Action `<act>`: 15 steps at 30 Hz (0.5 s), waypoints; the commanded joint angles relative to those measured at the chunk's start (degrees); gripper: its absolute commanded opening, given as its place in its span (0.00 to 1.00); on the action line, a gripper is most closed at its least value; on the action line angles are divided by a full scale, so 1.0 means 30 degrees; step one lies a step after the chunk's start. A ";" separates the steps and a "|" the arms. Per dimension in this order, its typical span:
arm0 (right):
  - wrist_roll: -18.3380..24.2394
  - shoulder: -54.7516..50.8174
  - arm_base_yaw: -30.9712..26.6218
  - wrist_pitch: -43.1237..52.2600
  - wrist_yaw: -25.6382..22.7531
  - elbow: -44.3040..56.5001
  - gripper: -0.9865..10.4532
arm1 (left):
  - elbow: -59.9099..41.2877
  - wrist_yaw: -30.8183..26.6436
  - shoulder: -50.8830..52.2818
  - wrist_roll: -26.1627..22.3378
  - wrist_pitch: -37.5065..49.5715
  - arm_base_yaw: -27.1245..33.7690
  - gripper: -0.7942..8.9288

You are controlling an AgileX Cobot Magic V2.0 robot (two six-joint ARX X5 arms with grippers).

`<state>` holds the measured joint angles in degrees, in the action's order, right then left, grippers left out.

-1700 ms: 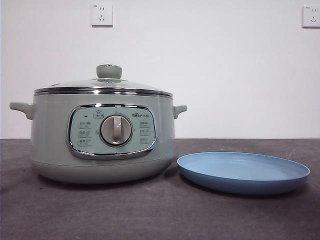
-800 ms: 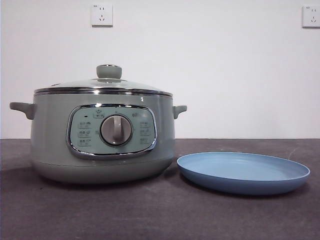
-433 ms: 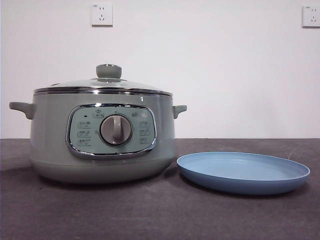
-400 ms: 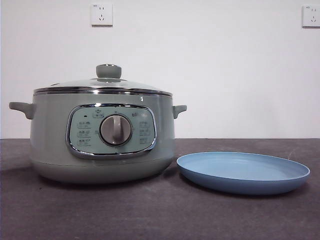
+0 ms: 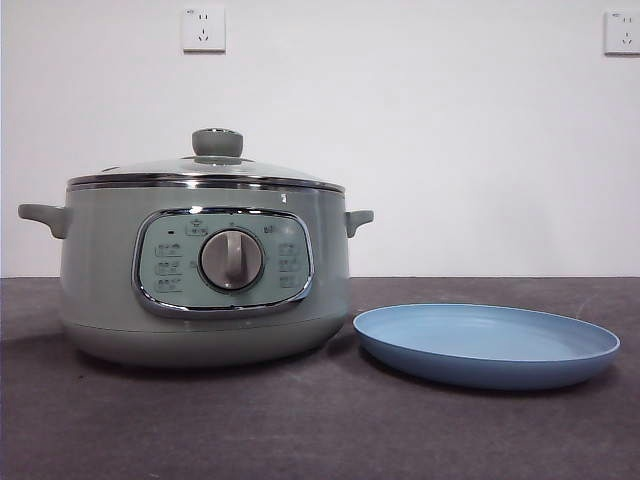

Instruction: Take the potato out from the steamer,put the potato on the plate,close the lid

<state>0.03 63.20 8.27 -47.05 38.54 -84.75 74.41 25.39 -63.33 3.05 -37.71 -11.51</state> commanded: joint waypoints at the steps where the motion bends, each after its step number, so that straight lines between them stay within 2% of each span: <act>1: 0.0168 -0.0029 0.0051 0.0095 -0.0044 -0.0131 0.64 | 0.0102 -0.0510 -0.0772 -0.0036 0.0852 -0.0532 0.58; 7: 0.0153 -0.0029 0.0051 0.0087 -0.0073 -0.0131 0.64 | 0.0109 -0.2586 -0.2732 -0.0036 0.2310 -0.1974 0.58; 10: 0.0146 -0.0029 0.0051 0.0066 -0.0933 -0.0131 0.64 | 0.0109 -0.3512 -0.3781 -0.0109 0.2754 -0.2550 0.58; 15: 0.0153 -0.0029 0.0124 -0.0073 -0.1479 -0.0131 0.64 | 0.0109 -0.3971 -0.5501 -0.0488 0.3359 -0.3424 0.56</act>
<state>0.05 63.20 8.34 -47.22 34.28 -84.75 74.50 13.63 -78.94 2.79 -28.27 -21.28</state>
